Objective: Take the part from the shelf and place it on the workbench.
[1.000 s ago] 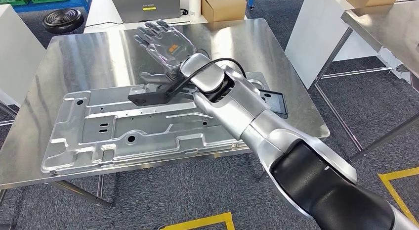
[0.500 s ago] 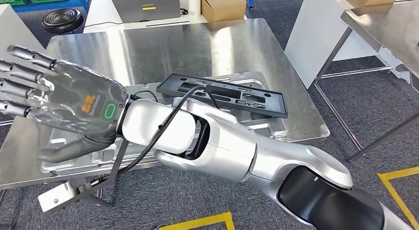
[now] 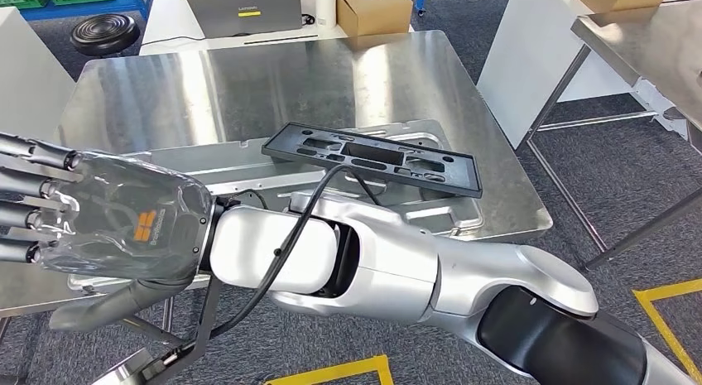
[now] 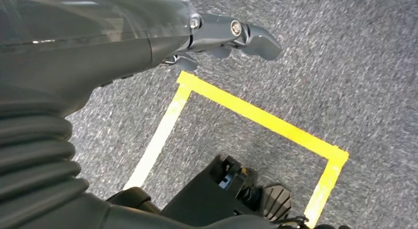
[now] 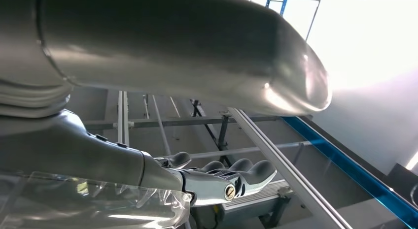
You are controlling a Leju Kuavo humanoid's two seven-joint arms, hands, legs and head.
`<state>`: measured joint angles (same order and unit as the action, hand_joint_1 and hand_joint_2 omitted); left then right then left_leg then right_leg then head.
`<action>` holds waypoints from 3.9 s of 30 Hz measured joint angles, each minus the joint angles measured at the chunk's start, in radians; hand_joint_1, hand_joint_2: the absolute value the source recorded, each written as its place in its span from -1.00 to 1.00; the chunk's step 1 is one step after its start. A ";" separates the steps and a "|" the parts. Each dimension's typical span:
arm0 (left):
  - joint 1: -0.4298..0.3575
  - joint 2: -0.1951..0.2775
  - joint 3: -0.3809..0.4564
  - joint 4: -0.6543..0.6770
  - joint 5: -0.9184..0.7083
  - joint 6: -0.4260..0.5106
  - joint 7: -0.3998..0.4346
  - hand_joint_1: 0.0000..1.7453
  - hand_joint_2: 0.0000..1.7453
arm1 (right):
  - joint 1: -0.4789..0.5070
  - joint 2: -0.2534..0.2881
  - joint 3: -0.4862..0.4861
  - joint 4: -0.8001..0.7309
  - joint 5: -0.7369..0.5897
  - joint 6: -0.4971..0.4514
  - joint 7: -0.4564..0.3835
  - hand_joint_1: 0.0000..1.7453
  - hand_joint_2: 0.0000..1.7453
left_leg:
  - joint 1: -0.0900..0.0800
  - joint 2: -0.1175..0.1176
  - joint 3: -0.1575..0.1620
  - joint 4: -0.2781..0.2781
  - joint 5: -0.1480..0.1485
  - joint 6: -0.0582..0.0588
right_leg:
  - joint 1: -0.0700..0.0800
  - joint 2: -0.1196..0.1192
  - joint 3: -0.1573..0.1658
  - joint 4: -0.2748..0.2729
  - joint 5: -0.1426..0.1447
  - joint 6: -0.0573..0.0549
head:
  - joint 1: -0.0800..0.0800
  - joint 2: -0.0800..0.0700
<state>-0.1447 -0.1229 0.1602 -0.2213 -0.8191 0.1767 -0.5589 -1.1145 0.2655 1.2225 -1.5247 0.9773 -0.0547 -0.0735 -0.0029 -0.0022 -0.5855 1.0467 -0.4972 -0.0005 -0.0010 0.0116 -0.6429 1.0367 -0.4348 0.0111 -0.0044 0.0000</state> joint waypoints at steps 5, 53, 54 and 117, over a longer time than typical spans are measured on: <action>0.000 -0.003 0.000 0.000 0.003 -0.002 0.002 -1.00 -1.00 | 0.008 -0.010 0.004 -0.020 -0.018 -0.014 -0.008 -1.00 -1.00 | 0.000 0.000 0.000 0.000 0.000 0.000 | 0.000 0.000 0.000 0.000 0.000 0.000 | 0.000 0.000; -0.009 -0.023 0.001 0.000 0.022 0.002 0.022 -1.00 -1.00 | 0.061 -0.087 0.013 -0.087 -0.100 -0.037 -0.054 -1.00 -1.00 | 0.015 -0.002 0.062 -0.010 -0.030 -0.033 | -0.009 -0.005 0.002 0.001 0.016 0.003 | -0.031 0.000; -0.009 -0.023 0.001 0.000 0.022 0.002 0.023 -1.00 -1.00 | 0.061 -0.087 0.013 -0.087 -0.101 -0.037 -0.054 -1.00 -1.00 | 0.015 -0.002 0.056 -0.011 -0.025 -0.027 | -0.009 -0.005 0.000 0.000 0.021 0.009 | -0.030 0.000; 0.000 -0.015 0.032 0.000 0.072 0.022 0.045 -1.00 -1.00 | 0.683 -0.052 -0.202 1.047 -0.583 -0.092 -0.321 -1.00 -1.00 | 0.025 -0.003 0.037 0.001 -0.018 -0.016 | -0.012 -0.016 0.001 0.015 -0.014 0.021 | -0.020 0.000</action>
<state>-0.1450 -0.1383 0.1919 -0.2217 -0.7475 0.1991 -0.5140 -0.4314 0.2132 1.0207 -0.4775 0.3945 -0.1465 -0.3943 0.0221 -0.0057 -0.5489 1.0479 -0.5150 -0.0166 -0.0133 -0.0041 -0.6421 1.0515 -0.4491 0.0321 -0.0246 0.0000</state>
